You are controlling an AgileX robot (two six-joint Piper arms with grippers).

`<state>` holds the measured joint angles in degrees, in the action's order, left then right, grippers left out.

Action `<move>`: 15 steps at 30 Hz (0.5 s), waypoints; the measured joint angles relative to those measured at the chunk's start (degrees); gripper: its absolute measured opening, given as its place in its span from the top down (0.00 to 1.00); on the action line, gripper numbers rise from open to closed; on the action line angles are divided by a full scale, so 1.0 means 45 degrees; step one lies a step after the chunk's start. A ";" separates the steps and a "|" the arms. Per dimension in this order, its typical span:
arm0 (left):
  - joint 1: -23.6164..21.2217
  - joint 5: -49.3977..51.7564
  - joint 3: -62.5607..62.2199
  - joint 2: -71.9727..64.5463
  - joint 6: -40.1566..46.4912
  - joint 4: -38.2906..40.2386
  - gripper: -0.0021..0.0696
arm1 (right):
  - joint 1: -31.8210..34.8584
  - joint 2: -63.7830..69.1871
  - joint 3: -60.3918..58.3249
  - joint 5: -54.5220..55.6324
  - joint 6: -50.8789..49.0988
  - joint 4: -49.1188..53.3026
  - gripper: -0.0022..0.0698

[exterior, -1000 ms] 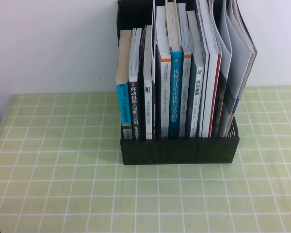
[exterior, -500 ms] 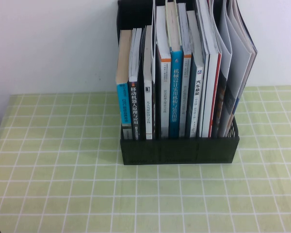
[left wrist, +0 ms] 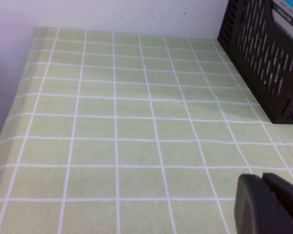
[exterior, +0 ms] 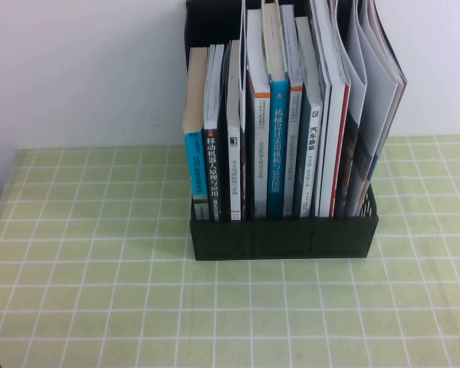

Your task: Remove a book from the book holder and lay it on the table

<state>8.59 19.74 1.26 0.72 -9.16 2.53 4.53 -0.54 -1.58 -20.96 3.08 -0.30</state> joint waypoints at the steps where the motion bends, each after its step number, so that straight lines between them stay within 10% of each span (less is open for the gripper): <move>1: 0.0000 0.0000 0.0000 0.0000 0.0000 0.0000 0.97 | 0.0000 0.0000 0.0000 0.0000 0.0000 0.0000 0.97; 15: 0.0000 -0.0091 0.0000 0.0000 -0.0126 0.0000 0.97 | 0.0000 0.0000 0.0000 0.0289 0.0000 -0.0023 0.97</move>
<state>8.59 19.33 1.26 0.72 -9.72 2.53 4.53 -0.54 -1.58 -19.66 3.08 -0.41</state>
